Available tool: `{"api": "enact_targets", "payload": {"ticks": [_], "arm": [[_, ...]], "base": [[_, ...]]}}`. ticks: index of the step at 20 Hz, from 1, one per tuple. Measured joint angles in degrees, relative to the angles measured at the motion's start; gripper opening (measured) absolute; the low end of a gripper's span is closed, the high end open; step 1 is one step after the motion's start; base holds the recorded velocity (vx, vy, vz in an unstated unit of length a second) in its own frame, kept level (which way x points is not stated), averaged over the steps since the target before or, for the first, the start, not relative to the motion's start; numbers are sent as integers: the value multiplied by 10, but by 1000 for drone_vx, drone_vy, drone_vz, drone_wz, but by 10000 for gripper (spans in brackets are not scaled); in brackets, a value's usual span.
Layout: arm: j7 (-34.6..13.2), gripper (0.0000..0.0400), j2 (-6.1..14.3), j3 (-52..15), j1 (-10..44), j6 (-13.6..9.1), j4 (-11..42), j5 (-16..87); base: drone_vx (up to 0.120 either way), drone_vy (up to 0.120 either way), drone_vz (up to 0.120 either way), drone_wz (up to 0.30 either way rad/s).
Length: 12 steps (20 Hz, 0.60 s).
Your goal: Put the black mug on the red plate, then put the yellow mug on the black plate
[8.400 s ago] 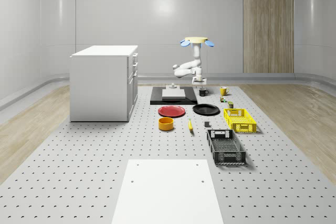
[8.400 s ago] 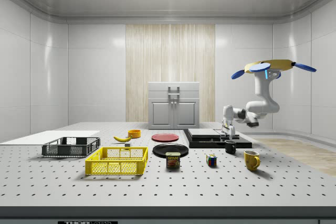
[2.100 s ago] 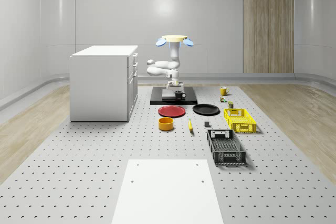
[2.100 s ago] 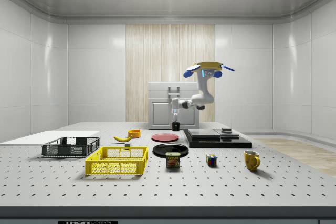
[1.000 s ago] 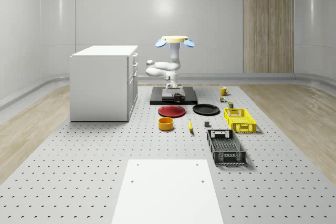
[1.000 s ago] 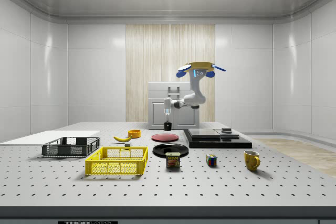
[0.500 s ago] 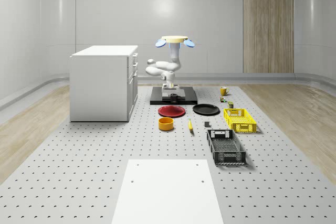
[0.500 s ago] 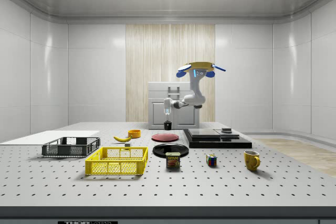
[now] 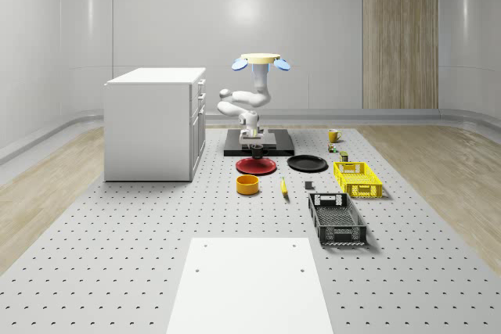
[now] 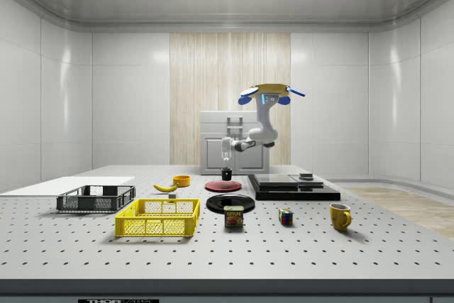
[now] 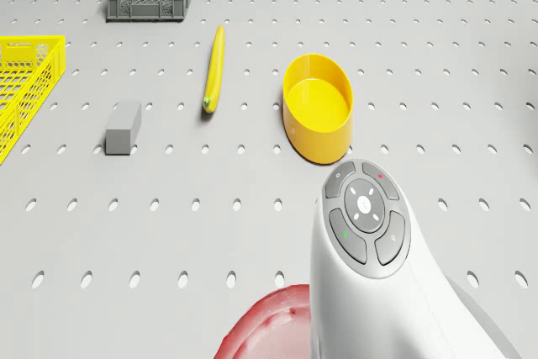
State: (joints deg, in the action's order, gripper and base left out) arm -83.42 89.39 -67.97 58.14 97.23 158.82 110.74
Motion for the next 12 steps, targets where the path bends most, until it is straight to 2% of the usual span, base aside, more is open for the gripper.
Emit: {"api": "enact_targets", "payload": {"ticks": [8, 10, 12], "arm": [[1, 110, -7, 59, 15, 26, -28, 54], [2, 209, -9, 70, 18, 30, -34, 65], [2, 284, -11, 73, 19, 31, -36, 68]], "base": [[0, 0, 0, 0], [0, 0, 0, 0], [0, 0, 0, 0]]}}
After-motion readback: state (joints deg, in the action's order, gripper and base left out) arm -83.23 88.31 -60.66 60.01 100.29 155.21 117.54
